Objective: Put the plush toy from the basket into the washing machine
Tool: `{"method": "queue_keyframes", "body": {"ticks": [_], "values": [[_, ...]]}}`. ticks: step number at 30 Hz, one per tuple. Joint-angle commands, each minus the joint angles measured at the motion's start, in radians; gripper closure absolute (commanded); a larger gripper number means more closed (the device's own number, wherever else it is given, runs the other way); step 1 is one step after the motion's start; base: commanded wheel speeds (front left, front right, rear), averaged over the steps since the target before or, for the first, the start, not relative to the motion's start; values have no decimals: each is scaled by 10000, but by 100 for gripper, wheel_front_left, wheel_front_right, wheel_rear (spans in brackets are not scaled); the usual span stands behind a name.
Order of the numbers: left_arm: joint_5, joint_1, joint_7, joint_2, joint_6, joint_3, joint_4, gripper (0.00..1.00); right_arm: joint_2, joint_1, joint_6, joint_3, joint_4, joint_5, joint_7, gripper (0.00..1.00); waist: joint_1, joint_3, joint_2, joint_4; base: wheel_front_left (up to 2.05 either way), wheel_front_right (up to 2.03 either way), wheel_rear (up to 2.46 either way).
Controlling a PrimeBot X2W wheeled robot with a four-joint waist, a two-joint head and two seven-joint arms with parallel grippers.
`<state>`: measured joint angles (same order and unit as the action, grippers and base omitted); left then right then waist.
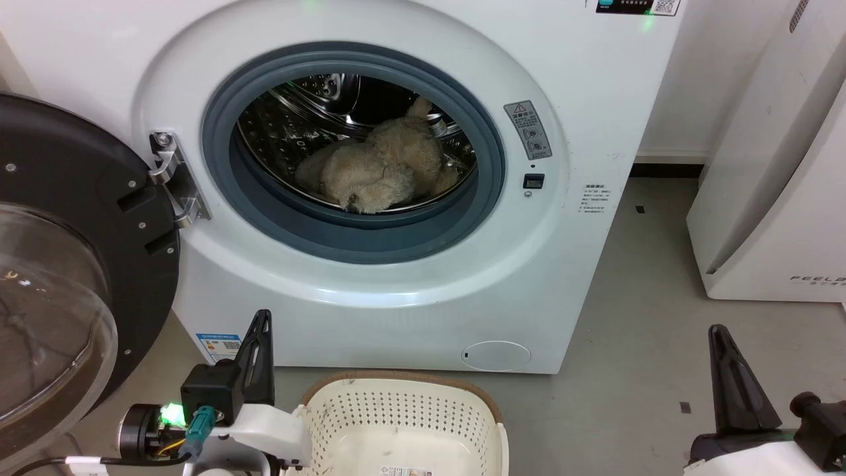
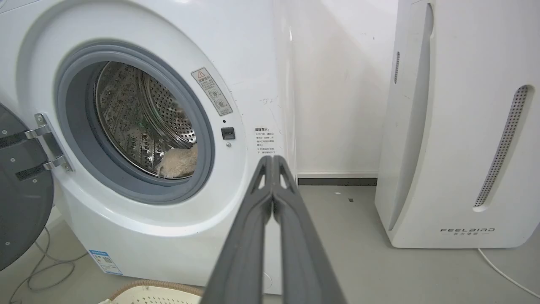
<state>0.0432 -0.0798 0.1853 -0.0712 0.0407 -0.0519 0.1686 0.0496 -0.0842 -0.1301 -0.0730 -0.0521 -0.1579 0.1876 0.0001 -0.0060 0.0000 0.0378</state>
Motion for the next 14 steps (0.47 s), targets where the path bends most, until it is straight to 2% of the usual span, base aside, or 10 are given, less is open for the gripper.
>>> {"method": "queue_keyframes", "body": {"ticks": [1, 14], "values": [[-98, 167, -39, 36, -54, 42, -86, 100, 2, 146, -2, 42, 41, 60, -54, 100, -1, 1, 0, -4, 0, 0, 0], [-147, 260, -305, 62, -106, 112, -320, 100, 2, 248, -2, 143, 111, 283, -321, 100, -1, 9, 0, -59, 0, 0, 0]]}}
